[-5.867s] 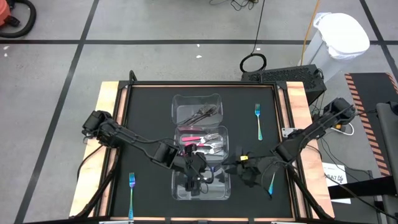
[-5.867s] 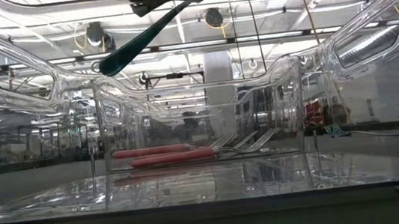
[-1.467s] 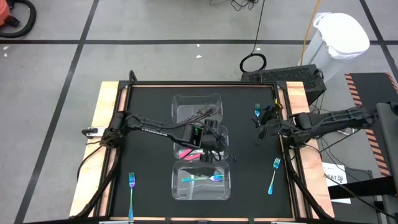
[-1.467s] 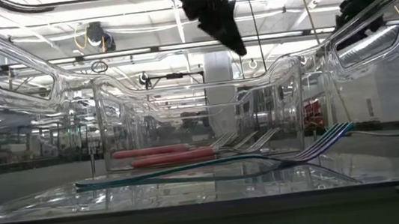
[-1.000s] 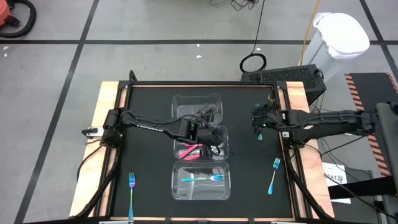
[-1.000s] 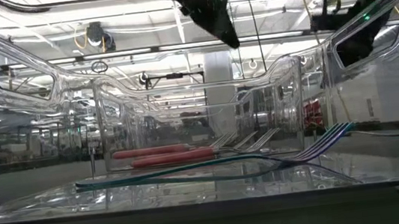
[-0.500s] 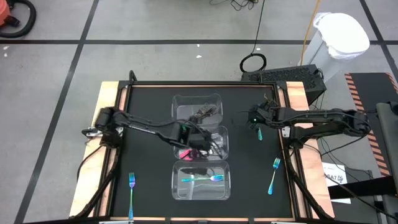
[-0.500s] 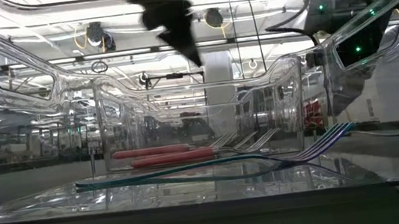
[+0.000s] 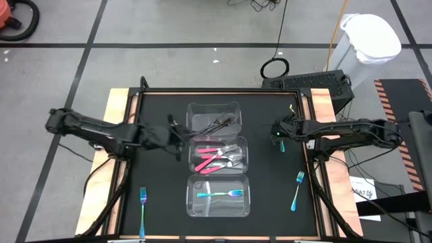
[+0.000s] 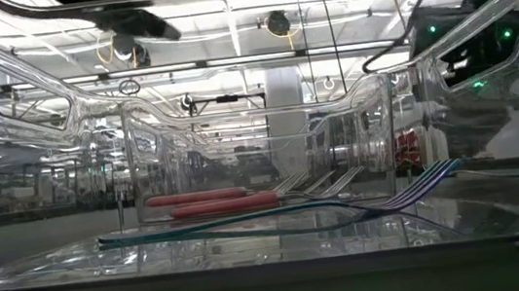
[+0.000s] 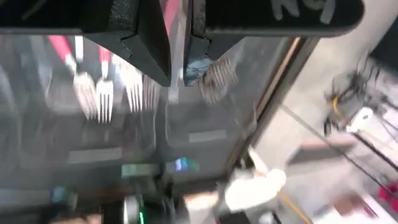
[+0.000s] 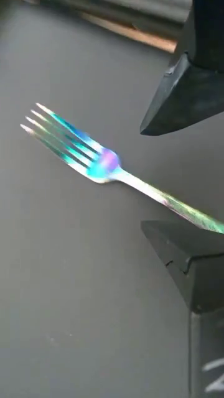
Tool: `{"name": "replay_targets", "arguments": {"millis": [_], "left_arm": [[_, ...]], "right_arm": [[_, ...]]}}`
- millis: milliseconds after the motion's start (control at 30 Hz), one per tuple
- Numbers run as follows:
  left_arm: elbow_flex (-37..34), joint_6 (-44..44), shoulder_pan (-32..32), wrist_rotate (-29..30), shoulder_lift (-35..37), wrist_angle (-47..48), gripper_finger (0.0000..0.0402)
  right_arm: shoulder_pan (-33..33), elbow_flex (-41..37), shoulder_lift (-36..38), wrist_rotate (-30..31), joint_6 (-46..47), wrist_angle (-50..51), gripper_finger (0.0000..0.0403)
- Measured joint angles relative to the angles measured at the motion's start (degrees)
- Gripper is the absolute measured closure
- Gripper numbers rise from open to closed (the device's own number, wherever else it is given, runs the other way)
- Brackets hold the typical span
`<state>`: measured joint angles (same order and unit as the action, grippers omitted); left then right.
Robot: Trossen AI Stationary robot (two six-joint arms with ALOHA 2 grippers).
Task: Sort silverware by color (type)
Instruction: Put the top blue fork into the bottom transparent bin
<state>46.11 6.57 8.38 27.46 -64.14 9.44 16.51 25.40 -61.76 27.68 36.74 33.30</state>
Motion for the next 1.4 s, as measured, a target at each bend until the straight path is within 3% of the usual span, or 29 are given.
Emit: {"name": "replay_targets", "arguments": {"millis": [133,433,600,1000,1400], "left_arm": [[-1.91,-0.35,0.02,-0.43,3.88,-1.68,0.0354],[-1.92,-1.58,1.69,-4.04,3.12,-1.18,0.0354],[-1.88,-1.78,2.92,-4.06,3.19,-0.93,0.0354],[-1.88,-7.81,8.65,-5.13,3.19,2.43,0.0354],[-1.88,-7.95,12.23,-5.24,3.19,3.6,0.0354]], "right_arm": [[-0.89,-2.75,0.0,-2.51,4.09,-3.86,0.0172],[-1.33,-9.84,0.17,-2.12,11.91,-11.66,0.018],[-1.83,-12.19,0.11,-1.72,14.35,-14.0,0.0226],[-3.92,-12.71,0.0,-1.2,15.07,-14.87,0.0383],[-7.77,-12.75,0.9,-0.67,11.69,-19.91,0.0388]]}}
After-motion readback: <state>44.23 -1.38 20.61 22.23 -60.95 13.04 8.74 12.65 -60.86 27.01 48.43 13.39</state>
